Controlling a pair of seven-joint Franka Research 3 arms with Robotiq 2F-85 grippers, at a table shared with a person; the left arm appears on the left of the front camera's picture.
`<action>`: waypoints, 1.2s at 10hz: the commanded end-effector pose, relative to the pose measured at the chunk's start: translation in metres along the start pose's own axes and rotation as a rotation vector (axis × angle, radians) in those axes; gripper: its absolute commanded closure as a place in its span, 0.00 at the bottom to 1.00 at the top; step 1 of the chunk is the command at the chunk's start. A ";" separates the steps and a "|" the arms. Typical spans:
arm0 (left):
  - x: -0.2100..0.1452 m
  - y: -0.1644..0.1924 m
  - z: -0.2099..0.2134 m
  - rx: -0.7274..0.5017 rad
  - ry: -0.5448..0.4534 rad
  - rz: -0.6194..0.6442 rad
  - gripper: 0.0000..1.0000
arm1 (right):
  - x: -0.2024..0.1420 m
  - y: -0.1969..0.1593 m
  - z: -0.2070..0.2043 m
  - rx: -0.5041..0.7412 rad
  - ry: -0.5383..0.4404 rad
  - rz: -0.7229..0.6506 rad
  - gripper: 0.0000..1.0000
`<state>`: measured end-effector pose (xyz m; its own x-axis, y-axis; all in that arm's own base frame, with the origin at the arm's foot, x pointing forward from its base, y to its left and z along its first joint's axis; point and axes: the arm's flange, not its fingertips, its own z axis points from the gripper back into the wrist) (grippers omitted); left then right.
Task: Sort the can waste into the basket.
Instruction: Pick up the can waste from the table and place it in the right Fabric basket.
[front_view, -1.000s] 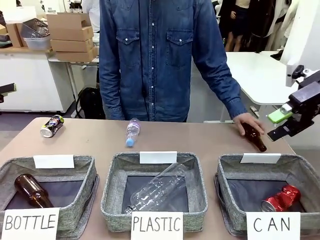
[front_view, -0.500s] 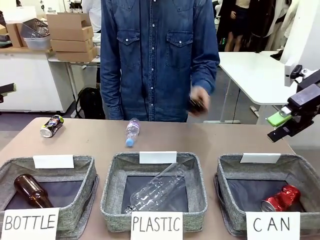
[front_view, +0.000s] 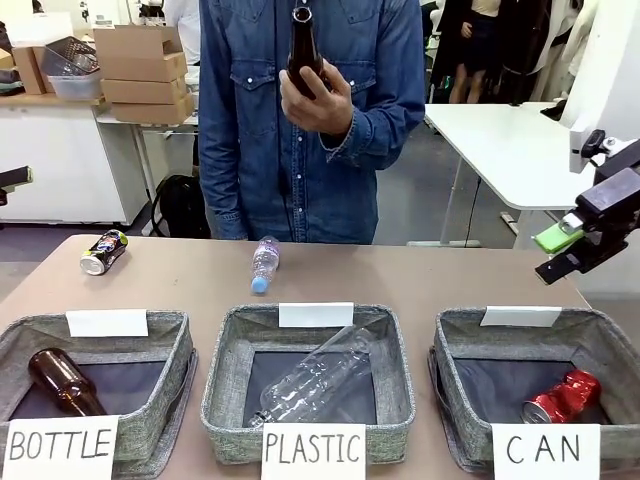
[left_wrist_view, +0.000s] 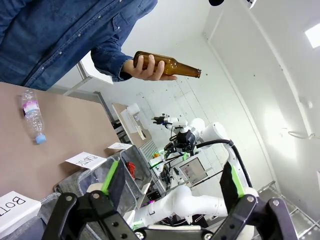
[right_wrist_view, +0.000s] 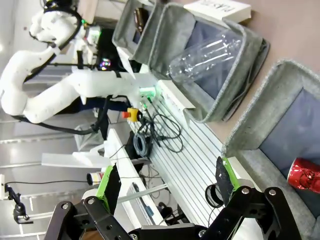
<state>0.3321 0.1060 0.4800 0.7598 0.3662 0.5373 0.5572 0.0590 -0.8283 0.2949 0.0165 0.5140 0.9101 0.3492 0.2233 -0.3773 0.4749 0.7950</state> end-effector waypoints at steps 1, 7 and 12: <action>0.000 -0.002 -0.001 -0.021 -0.013 -0.018 0.00 | -0.001 -0.001 0.005 0.000 0.009 0.019 0.00; 0.027 -0.017 0.035 0.199 0.158 -0.019 0.00 | -0.001 -0.001 0.005 0.000 0.009 0.019 0.00; 0.032 -0.029 0.073 0.196 0.151 -0.004 0.00 | -0.001 -0.001 0.005 0.000 0.009 0.019 0.00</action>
<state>0.3127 0.1805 0.5029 0.8060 0.2254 0.5473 0.4911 0.2614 -0.8309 0.2949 0.0161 0.5141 0.9103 0.3486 0.2233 -0.3770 0.4749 0.7952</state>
